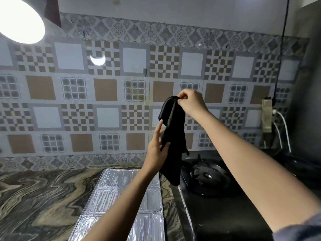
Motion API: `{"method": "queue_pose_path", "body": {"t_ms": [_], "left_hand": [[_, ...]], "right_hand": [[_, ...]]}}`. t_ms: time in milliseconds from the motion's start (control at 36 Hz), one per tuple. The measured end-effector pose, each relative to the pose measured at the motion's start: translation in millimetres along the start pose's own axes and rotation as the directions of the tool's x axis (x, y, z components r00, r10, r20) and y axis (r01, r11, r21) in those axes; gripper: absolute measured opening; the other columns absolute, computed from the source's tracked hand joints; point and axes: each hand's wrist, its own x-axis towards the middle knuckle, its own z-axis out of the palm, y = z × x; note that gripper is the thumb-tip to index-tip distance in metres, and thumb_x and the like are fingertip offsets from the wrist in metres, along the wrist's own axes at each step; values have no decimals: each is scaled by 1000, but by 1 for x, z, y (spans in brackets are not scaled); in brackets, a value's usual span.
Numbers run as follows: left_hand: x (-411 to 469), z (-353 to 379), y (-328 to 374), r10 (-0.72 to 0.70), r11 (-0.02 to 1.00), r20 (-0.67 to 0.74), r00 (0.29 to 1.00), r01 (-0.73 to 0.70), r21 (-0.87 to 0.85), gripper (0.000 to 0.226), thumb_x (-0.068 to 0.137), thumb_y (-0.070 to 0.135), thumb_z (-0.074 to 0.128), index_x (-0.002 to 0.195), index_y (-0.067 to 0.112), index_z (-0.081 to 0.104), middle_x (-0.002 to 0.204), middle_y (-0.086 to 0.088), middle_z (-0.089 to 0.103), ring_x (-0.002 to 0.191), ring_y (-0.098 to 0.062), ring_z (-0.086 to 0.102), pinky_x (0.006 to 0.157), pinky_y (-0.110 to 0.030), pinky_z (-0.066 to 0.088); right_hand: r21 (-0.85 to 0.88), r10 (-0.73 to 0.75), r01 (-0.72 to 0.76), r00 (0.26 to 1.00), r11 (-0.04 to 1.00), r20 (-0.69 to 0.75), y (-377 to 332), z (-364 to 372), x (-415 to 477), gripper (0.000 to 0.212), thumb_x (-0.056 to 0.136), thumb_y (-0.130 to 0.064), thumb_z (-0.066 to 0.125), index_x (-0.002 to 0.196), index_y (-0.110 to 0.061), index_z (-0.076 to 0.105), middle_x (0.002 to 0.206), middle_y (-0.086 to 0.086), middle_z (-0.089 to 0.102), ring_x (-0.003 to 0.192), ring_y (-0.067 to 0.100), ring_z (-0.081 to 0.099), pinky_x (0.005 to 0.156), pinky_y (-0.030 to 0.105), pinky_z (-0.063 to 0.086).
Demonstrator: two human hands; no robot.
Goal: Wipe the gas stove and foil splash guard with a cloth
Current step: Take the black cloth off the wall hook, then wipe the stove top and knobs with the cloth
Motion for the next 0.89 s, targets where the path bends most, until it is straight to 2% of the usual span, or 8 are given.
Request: {"method": "queue_pose_path", "body": {"t_ms": [139, 250, 333, 444, 528, 611, 750, 889], "left_hand": [[9, -19, 14, -27, 994, -35, 999, 23, -105, 44, 92, 4, 50, 114, 43, 51, 112, -5, 65, 104, -22, 62, 89, -41, 51], [21, -35, 32, -41, 974, 31, 999, 47, -223, 35, 92, -2, 49, 104, 30, 57, 90, -1, 67, 75, -7, 64, 66, -23, 52], [25, -44, 46, -65, 934, 81, 995, 89, -345, 36, 92, -3, 48, 111, 26, 53, 82, -6, 65, 62, -9, 64, 54, -21, 52], [28, -50, 59, -43, 918, 146, 988, 97, -385, 37, 92, -3, 49, 111, 28, 56, 89, -9, 65, 72, -16, 64, 63, -24, 55], [29, -49, 62, -44, 909, 154, 987, 104, -404, 36, 92, -1, 50, 111, 29, 58, 92, -8, 65, 81, -18, 62, 70, -26, 53], [31, -45, 65, -43, 891, 173, 984, 116, -440, 34, 92, 0, 51, 112, 26, 58, 92, -8, 63, 84, -19, 62, 72, -25, 54], [35, -39, 67, -41, 894, 195, 980, 124, -431, 33, 91, -2, 51, 115, 21, 58, 93, -9, 66, 80, -17, 66, 72, -24, 57], [41, -41, 67, -68, 938, 228, 971, 140, -317, 33, 91, 0, 52, 116, 21, 59, 96, -8, 64, 84, -16, 65, 67, -20, 54]], "right_hand": [[49, 105, -104, 994, 993, -27, 8, -12, -5, 13, 85, -3, 50, 94, -2, 60, 87, 7, 56, 77, 19, 50, 64, 26, 40], [152, 207, -205, 978, 967, 0, 22, -18, -12, 5, 86, -7, 53, 86, -11, 50, 88, 5, 53, 81, 22, 52, 75, 38, 52], [180, 243, -253, 967, 951, 77, 33, -18, -21, 10, 87, -11, 56, 93, -15, 48, 100, 6, 54, 86, 23, 54, 84, 43, 51], [166, 158, -194, 965, 967, 208, 38, -15, -40, 26, 93, -28, 51, 118, -22, 49, 117, 8, 58, 106, 24, 56, 86, 36, 44], [270, 57, -151, 942, 951, 330, 34, -12, -59, 39, 95, -40, 43, 132, -28, 43, 141, 5, 43, 128, 20, 41, 98, 31, 33], [389, -55, -120, 911, 914, 409, 30, -6, -75, 45, 93, -43, 45, 136, -33, 39, 149, -2, 32, 137, 15, 30, 109, 35, 27], [617, -157, -192, 871, 763, 465, 35, 6, -84, 30, 88, -33, 51, 117, -36, 53, 124, -11, 56, 119, 3, 49, 98, 18, 36], [672, -155, -199, 890, 714, 428, 52, 10, -72, 17, 90, -18, 55, 105, -24, 62, 104, 0, 65, 103, 12, 61, 94, 24, 48]]}}
